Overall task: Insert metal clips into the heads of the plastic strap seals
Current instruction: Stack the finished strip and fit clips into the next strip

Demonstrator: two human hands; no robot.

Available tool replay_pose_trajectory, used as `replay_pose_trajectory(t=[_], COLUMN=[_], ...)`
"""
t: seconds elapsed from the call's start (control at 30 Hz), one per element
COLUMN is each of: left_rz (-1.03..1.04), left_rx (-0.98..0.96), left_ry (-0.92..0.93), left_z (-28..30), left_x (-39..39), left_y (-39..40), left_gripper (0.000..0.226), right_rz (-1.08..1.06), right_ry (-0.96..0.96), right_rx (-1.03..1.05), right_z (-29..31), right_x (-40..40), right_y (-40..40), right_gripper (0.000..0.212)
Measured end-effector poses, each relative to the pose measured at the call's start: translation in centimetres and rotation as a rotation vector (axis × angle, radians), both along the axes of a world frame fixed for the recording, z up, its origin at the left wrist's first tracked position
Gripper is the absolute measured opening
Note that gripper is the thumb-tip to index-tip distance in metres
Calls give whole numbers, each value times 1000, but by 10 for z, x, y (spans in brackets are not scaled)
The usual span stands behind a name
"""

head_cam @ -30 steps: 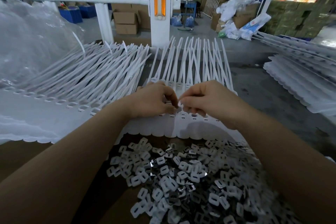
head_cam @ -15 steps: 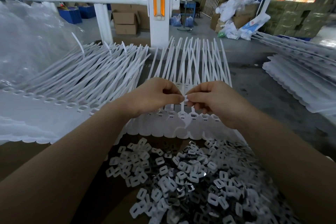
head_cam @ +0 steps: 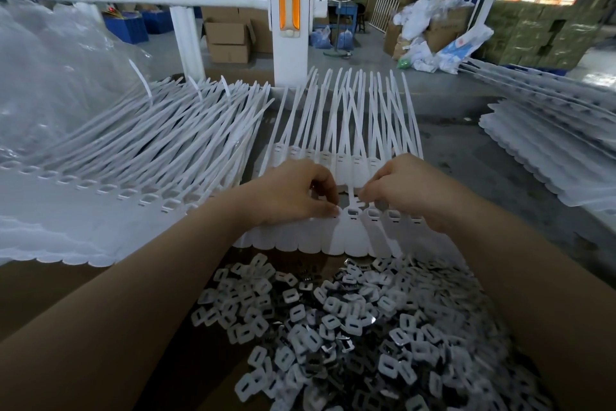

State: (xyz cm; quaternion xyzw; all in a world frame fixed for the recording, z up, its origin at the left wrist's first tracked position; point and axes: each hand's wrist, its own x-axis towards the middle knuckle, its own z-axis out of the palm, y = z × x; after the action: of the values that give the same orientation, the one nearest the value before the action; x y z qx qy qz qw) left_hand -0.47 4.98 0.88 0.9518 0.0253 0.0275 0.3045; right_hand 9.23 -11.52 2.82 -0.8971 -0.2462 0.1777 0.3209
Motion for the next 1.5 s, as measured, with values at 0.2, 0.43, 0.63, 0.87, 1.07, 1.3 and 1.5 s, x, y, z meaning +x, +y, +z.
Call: replay_pose_trajectory(t=[0.2,0.43,0.63,0.87,1.07,1.3,1.5], left_rz=[-18,-27,-34,-36,-46,-144,-232], left_rx=[-3,-28,-30,-46,-1,281,483], left_ry=[18,22,26,35,32,-202,-240], left_z=[-3,-5,-4,-4,-2,1,3], left_x=[1,2,1,0,0,-4,-6], left_y=[2,3,3,5,5,6,1], left_gripper=[8,8,7,7,8,21,24], right_rz=[-18,-18,-21,7,47,22,-28], right_ry=[14,2,-11,-4,-59,15,31], right_rx=[-37,-41,-33,-28,-120,-103,-59], right_z=[-6,-7,-9,-8,-9,-5,-4], right_x=[-4,-5,-6,-7,-9,-4,-3], right_y=[3,4,5,6,9,6,7], right_gripper=[33,27,20,19,23,16,22])
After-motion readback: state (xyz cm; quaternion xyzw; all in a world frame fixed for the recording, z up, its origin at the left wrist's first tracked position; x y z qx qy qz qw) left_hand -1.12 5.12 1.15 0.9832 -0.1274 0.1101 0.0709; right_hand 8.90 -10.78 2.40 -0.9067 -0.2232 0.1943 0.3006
